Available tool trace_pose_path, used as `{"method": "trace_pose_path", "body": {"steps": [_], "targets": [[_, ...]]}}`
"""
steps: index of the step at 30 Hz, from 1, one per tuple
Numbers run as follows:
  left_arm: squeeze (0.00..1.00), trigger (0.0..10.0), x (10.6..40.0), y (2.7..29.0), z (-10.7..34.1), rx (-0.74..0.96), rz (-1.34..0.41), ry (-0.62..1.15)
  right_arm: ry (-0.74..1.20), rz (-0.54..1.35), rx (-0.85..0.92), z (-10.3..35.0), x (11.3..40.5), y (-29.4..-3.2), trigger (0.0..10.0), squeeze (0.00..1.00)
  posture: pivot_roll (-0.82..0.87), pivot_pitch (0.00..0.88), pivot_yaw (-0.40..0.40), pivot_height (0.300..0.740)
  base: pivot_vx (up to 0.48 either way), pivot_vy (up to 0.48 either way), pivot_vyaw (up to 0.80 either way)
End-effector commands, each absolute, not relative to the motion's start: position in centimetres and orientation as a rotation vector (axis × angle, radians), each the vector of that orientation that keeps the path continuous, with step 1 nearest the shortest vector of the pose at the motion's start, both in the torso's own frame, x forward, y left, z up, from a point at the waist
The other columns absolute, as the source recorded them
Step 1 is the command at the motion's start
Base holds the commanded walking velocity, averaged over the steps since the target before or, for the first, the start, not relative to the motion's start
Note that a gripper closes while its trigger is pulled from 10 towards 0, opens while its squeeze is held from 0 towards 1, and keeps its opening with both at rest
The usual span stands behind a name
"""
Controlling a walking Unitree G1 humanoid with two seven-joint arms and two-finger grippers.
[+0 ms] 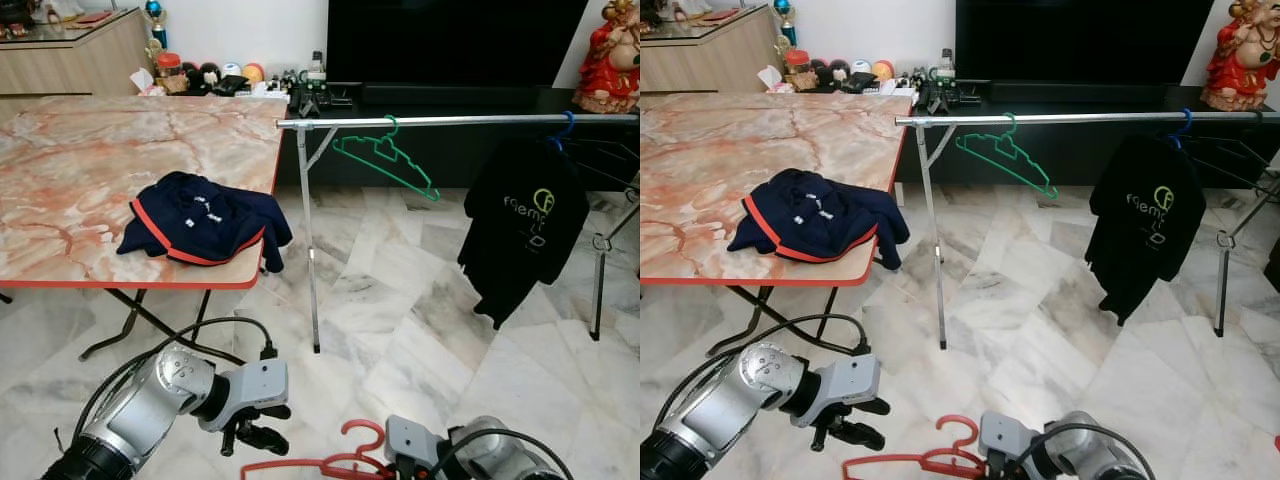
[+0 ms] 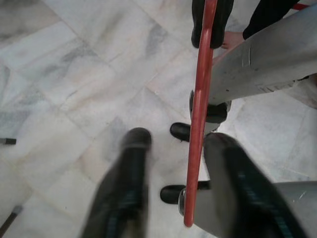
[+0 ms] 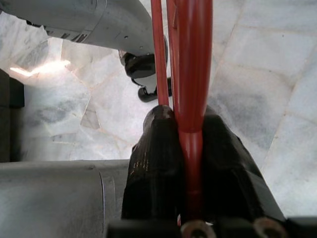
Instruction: Hang hanger
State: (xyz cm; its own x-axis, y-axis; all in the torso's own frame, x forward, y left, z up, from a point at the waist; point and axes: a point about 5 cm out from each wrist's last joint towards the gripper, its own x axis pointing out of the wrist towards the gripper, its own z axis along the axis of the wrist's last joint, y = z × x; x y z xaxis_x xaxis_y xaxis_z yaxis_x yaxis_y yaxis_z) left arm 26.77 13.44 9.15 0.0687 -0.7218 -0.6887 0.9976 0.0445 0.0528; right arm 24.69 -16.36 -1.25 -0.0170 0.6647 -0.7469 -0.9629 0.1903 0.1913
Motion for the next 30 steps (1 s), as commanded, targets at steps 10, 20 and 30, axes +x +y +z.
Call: {"method": "trace_pose_path", "body": {"steps": [10,20,30], "targets": [[0.00,0.0,26.3,12.9,9.8,0.635,-1.490,0.524,0.841,1.362,-0.464,-1.1,24.9,-16.6,0.0,0.00,0.08,0.039,-0.032,0.740,0.000,0.000,0.00],[0.00,0.0,26.0,12.6,9.6,0.923,-1.530,0.313,0.837,1.361,-0.472,-0.9,25.0,-16.8,0.0,0.00,0.07,0.051,-0.034,0.740,0.000,0.000,0.00],[0.00,0.0,26.1,12.3,9.4,1.048,-1.491,0.160,0.837,1.364,-0.477,-0.9,25.0,-17.0,0.0,0.00,0.07,0.054,-0.041,0.740,0.000,0.000,0.00]]}}
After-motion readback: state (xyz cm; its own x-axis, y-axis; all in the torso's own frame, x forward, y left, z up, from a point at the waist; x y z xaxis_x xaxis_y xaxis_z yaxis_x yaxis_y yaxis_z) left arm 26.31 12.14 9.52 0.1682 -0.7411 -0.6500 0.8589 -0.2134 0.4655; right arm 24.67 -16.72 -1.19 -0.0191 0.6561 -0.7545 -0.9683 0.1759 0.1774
